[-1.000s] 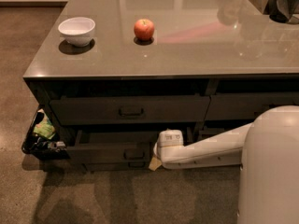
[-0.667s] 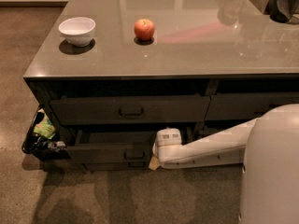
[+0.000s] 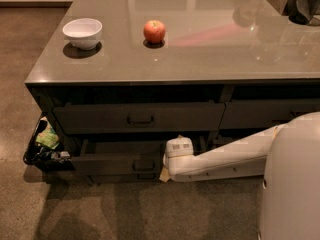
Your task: Open middle drawer
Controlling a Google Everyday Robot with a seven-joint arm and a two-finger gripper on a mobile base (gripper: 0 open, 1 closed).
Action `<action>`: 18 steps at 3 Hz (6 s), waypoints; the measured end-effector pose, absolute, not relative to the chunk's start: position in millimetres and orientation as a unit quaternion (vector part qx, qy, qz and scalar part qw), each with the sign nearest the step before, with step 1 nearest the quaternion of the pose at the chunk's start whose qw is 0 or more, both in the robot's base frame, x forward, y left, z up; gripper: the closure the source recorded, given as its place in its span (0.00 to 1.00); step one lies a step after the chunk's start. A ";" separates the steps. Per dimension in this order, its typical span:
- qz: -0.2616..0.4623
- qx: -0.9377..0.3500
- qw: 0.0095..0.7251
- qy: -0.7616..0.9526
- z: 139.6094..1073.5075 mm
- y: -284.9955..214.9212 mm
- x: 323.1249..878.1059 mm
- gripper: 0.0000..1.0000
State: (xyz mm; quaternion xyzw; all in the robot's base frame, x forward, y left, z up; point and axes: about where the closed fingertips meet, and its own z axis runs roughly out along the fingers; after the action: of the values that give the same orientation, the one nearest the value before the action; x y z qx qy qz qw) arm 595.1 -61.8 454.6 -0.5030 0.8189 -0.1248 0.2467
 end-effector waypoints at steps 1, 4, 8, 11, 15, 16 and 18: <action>-0.145 -0.506 0.246 0.814 469.9 -62.8 589.7 0.00; -0.145 -0.506 0.245 0.814 469.9 -62.8 589.7 0.42; -0.158 -0.497 0.255 0.814 470.9 -65.3 595.4 1.00; -0.178 -0.474 0.285 0.813 475.1 -76.5 661.5 1.00; -0.147 -0.427 0.299 0.840 412.8 -101.4 676.9 1.00; -0.144 -0.409 0.297 0.850 400.3 -107.6 667.7 1.00; -0.164 -0.400 0.324 0.841 391.3 -119.4 616.6 0.98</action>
Offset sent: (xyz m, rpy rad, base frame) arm -0.0049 -0.0003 0.0134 -0.0316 -0.0174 -0.0005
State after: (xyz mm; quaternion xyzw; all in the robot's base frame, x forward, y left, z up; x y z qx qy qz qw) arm 616.6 -119.4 391.3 -0.3999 0.8414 -0.1642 0.3241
